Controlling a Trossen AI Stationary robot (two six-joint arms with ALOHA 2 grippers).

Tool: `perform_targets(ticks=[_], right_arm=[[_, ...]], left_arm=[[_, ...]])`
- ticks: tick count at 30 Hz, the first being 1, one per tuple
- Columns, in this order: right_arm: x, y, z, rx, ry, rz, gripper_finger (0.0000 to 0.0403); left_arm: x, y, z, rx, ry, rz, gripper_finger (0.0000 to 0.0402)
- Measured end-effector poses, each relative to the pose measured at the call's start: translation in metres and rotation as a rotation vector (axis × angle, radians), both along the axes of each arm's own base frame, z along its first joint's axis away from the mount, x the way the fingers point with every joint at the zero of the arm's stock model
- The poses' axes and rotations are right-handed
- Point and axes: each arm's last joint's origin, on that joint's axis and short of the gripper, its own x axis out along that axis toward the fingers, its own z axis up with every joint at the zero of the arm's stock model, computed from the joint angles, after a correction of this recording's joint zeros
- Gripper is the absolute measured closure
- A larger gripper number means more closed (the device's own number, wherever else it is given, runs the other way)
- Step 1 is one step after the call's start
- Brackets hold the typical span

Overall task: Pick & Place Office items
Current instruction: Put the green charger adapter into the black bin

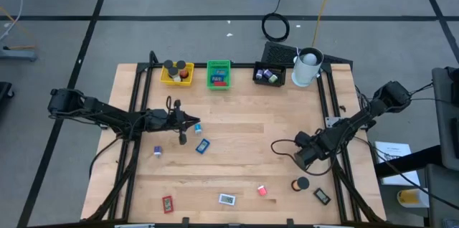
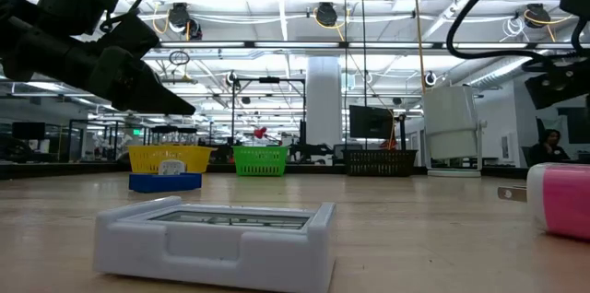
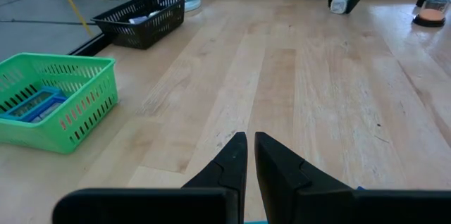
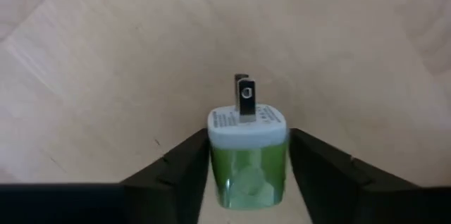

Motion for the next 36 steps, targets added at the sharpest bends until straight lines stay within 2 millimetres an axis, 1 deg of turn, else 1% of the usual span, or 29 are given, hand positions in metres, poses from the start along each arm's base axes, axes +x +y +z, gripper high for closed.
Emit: perform_targets(ticks=[4, 7, 11, 13, 15, 19, 22, 25, 27, 31, 33, 36], right_arm=[[0.000, 0.000, 0.000, -0.001, 0.001, 0.027, 0.0275], [0.005, 0.000, 0.003, -0.041, -0.049, 0.054, 0.0276], [0.024, -0.002, 0.017, -0.122, -0.213, 0.123, 0.0276], [0.036, -0.009, 0.025, -0.188, -0.287, 0.145, 0.0276], [0.049, -0.021, 0.031, -0.276, -0.350, 0.136, 0.0276], [0.077, -0.057, 0.040, -0.449, -0.490, 0.083, 0.0276], [0.100, -0.092, 0.050, -0.557, -0.631, -0.011, 0.0276], [0.116, -0.131, 0.055, -0.600, -0.718, -0.056, 0.0276], [0.119, -0.157, 0.057, -0.610, -0.669, -0.105, 0.0276], [0.129, -0.207, 0.070, -0.622, -0.553, -0.228, 0.0276], [0.138, -0.227, 0.078, -0.612, -0.526, -0.235, 0.0276], [0.149, -0.255, 0.085, -0.569, -0.440, -0.206, 0.0276]], left_arm=[[0.000, 0.000, 0.000, 0.000, 0.000, 0.000, 0.0364], [0.000, 0.000, 0.000, 0.000, 0.000, 0.000, 0.0364], [0.000, 0.000, 0.000, 0.000, 0.000, -0.001, 0.0364], [0.000, 0.000, 0.000, 0.000, 0.000, -0.001, 0.0364], [0.000, 0.000, 0.000, 0.000, 0.000, -0.001, 0.0364], [0.000, 0.000, 0.000, 0.000, 0.000, 0.000, 0.0364], [0.000, 0.000, 0.000, 0.000, 0.000, 0.000, 0.0364], [0.000, 0.000, 0.000, 0.000, 0.000, 0.000, 0.0364], [0.000, 0.000, 0.000, 0.000, 0.000, 0.000, 0.0364], [0.000, 0.000, 0.000, 0.000, -0.001, 0.000, 0.0364], [0.000, 0.000, 0.000, 0.000, -0.001, 0.000, 0.0364], [0.000, 0.000, 0.000, 0.000, 0.000, 0.000, 0.0364]])
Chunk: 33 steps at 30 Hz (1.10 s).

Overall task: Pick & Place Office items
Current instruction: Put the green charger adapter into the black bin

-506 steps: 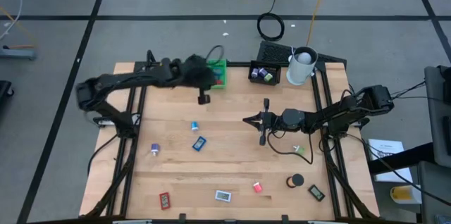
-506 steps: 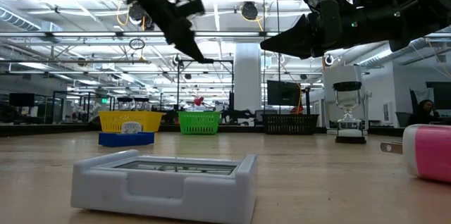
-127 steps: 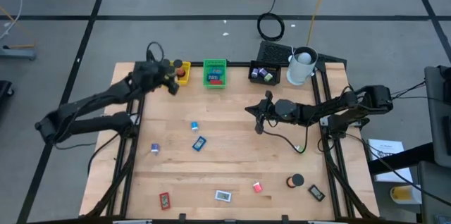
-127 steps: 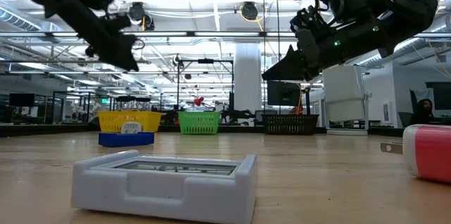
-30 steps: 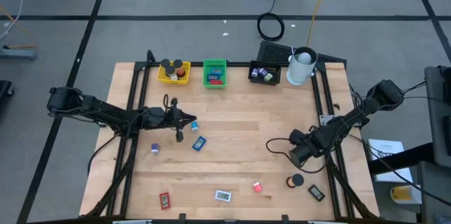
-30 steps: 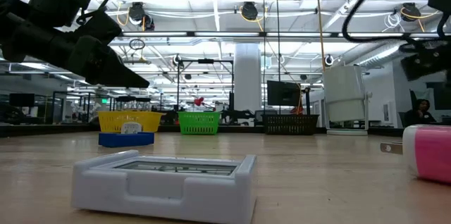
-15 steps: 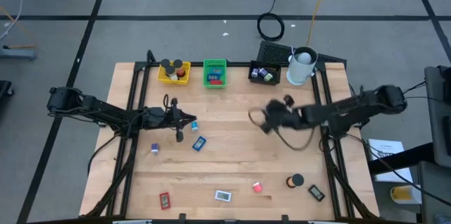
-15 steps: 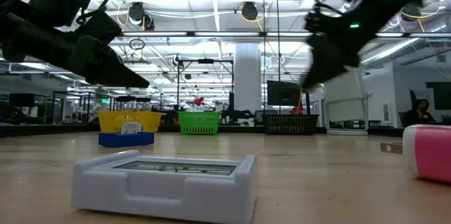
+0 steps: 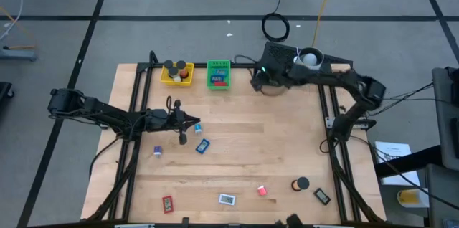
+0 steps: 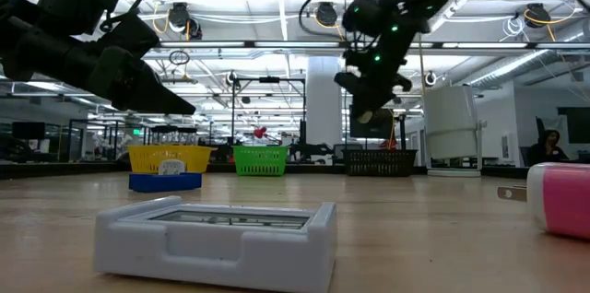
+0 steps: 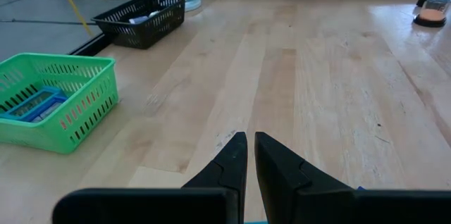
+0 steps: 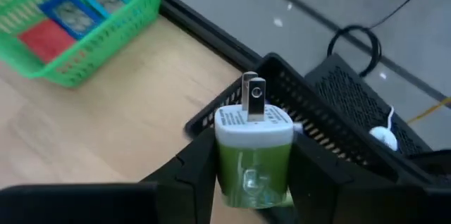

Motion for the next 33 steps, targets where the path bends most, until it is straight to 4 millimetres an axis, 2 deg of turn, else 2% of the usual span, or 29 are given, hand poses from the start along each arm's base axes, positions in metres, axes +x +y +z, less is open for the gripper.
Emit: perform_targets(ticks=[3, 7, 12, 16, 33], right_arm=[[0.003, -0.023, -0.004, 0.090, 0.107, -0.013, 0.0276], [0.005, -0.040, -0.020, 0.143, 0.217, 0.037, 0.0271], [0.010, -0.043, -0.037, 0.152, 0.298, 0.129, 0.0265], [0.012, -0.045, -0.040, 0.155, 0.300, 0.168, 0.0267], [0.005, -0.055, -0.043, 0.171, 0.231, 0.071, 0.0261]], left_arm=[[0.000, 0.000, 0.000, 0.000, 0.000, 0.000, 0.0364], [0.000, 0.000, 0.000, 0.000, 0.000, 0.000, 0.0364], [0.000, 0.000, 0.000, 0.000, 0.000, -0.001, 0.0364], [0.000, 0.000, 0.000, 0.000, 0.000, 0.000, 0.0364], [0.000, 0.000, 0.000, -0.008, -0.002, 0.002, 0.0364]])
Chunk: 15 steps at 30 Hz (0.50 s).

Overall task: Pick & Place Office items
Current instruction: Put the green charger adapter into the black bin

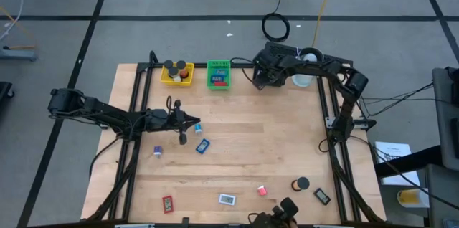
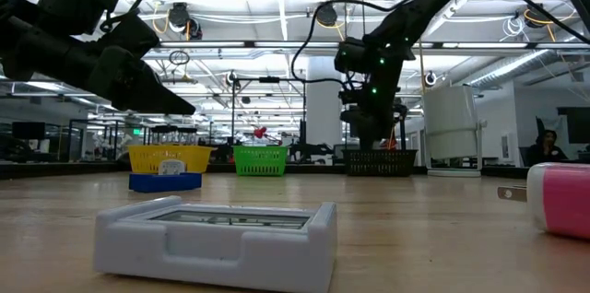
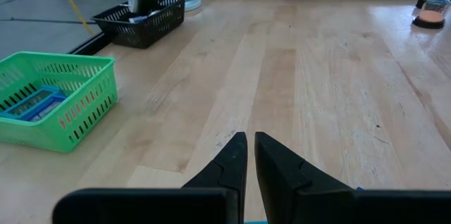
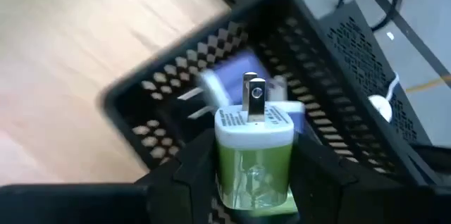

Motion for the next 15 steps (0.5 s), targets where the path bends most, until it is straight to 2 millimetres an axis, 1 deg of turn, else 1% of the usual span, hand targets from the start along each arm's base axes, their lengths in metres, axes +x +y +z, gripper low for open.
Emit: perform_targets(ticks=[4, 9, 11, 15], right_arm=[[-0.002, 0.000, -0.006, -0.009, -0.007, -0.013, 0.0261], [-0.009, -0.001, -0.015, 0.059, -0.033, -0.023, 0.0254], [-0.012, -0.002, -0.019, 0.039, -0.024, -0.038, 0.0250], [-0.012, -0.002, -0.019, 0.018, -0.023, -0.053, 0.0237]], left_arm=[[0.000, 0.000, 0.000, 0.000, 0.000, 0.000, 0.0364], [0.000, 0.000, 0.000, 0.000, 0.000, 0.000, 0.0364], [0.000, 0.000, 0.000, 0.000, 0.000, 0.000, 0.0364], [0.000, 0.000, 0.000, 0.000, 0.000, 0.000, 0.0364]])
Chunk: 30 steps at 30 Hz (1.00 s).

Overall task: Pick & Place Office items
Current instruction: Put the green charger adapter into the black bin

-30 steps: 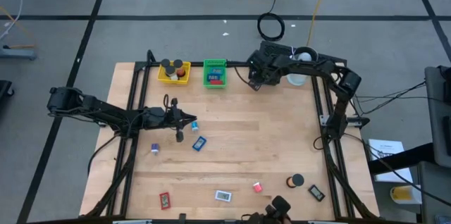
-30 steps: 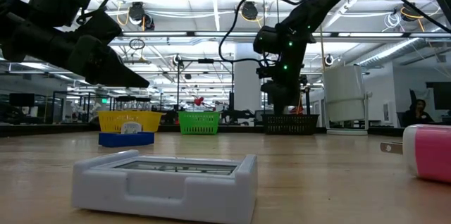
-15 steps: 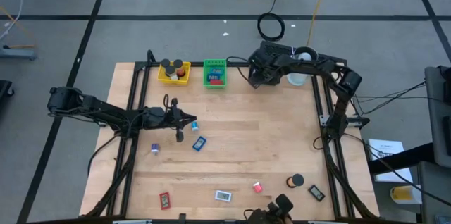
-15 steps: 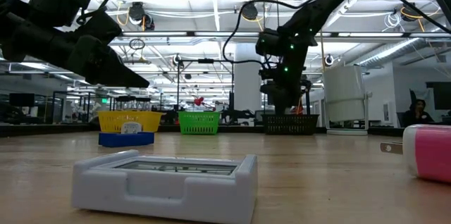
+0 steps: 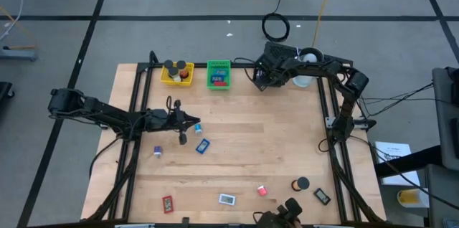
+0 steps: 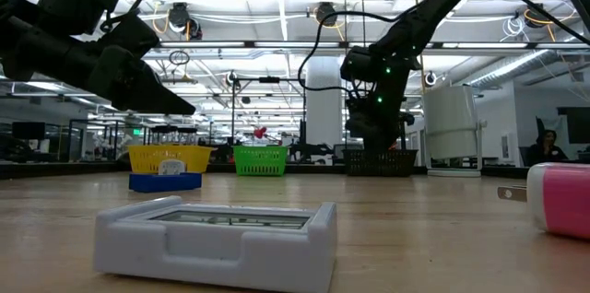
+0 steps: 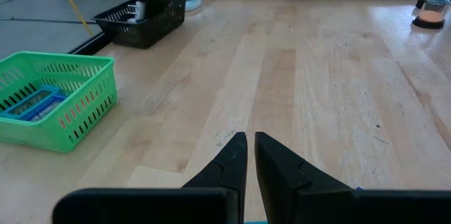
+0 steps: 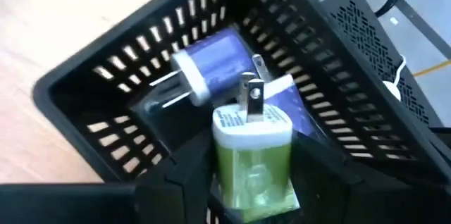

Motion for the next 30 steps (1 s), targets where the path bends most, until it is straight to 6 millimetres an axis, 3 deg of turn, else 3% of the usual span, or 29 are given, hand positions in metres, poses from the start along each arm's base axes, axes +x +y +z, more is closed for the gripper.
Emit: perform_targets(ticks=[8, 14, 22, 30], right_arm=[[0.001, -0.001, 0.002, -0.015, -0.015, 0.001, 0.0190], [-0.002, 0.004, 0.025, -0.048, -0.070, 0.007, 0.0177], [-0.013, 0.029, 0.066, -0.074, -0.099, 0.053, 0.0271], [-0.019, 0.093, 0.095, -0.067, -0.104, 0.203, 0.0392]], left_arm=[[0.000, 0.000, 0.000, 0.000, 0.000, 0.000, 0.0364], [0.000, 0.000, 0.000, 0.001, 0.000, -0.001, 0.0364], [0.000, 0.000, 0.000, 0.001, 0.000, 0.000, 0.0364], [0.002, 0.001, 0.006, 0.020, -0.060, -0.003, 0.0364]])
